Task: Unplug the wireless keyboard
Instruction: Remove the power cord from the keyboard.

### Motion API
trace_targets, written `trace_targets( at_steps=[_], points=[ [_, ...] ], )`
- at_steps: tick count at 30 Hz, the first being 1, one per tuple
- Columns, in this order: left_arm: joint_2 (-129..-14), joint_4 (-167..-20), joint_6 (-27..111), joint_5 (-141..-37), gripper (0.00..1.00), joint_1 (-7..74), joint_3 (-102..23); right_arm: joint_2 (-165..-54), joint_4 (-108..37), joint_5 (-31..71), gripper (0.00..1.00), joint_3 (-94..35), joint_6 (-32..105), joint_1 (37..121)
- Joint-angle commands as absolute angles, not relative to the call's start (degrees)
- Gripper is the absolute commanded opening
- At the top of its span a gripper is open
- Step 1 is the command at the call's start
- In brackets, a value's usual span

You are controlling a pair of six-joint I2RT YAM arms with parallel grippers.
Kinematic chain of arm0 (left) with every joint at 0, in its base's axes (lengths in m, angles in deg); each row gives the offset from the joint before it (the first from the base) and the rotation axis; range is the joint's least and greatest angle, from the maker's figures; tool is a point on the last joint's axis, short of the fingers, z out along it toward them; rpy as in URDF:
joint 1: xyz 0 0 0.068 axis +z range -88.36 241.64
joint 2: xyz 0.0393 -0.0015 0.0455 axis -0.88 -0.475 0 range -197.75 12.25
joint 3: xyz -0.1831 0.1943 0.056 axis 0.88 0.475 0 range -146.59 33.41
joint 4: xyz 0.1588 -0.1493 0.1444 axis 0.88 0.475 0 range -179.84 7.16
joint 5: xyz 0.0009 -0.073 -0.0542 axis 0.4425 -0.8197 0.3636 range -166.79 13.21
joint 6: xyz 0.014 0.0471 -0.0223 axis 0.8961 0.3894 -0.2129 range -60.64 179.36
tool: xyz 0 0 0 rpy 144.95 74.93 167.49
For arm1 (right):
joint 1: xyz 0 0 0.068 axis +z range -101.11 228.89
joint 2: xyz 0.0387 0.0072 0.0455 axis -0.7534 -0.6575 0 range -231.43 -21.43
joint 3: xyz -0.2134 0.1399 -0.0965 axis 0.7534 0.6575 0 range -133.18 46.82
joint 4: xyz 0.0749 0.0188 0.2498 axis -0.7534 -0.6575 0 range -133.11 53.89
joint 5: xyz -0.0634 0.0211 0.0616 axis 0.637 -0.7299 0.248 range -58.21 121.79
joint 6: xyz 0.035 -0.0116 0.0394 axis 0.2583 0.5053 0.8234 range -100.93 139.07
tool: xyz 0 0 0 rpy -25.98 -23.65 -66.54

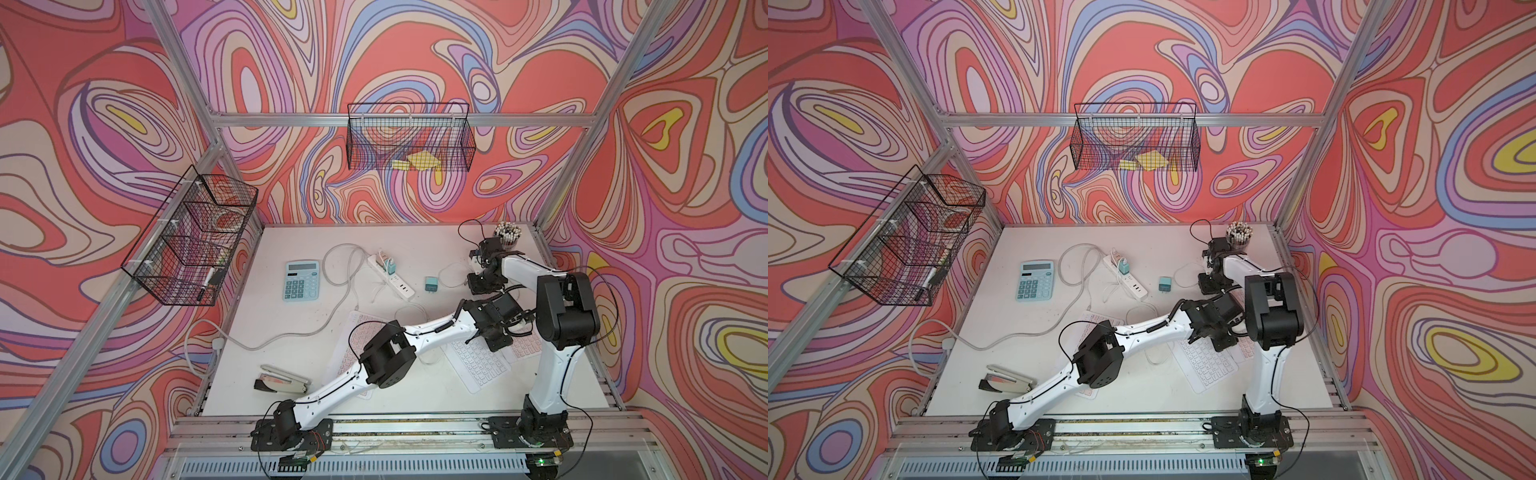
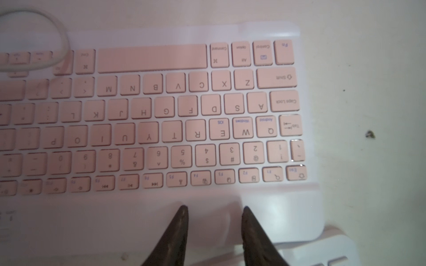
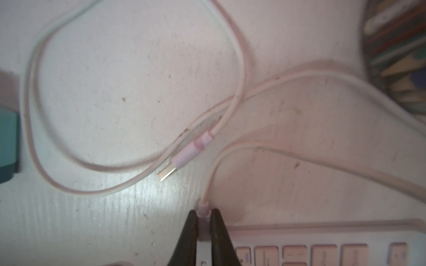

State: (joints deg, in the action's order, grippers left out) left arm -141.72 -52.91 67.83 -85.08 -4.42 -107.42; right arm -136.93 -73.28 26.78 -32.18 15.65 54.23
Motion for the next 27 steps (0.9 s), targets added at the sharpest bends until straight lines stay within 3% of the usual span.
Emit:
trace_targets(
  at_steps=[1, 17, 27],
  points=[
    [-145.86, -45.06, 69.48, -83.92, 0.40, -5.32, -106.75, -141.54, -73.96, 24.95, 0.06, -29.56, 17.82, 55.21],
    [-149.14, -50.91, 68.17, -85.42, 0.46, -5.16, -109.38, -142.67, -73.73, 24.76, 0.05, -29.54, 18.52, 55.36],
    [-153.33, -45.39, 68.99, -90.67, 0.47, -4.55, -115.37, -143.69, -74.48, 26.42, 0.05, -30.47, 17.46, 56.21]
  ],
)
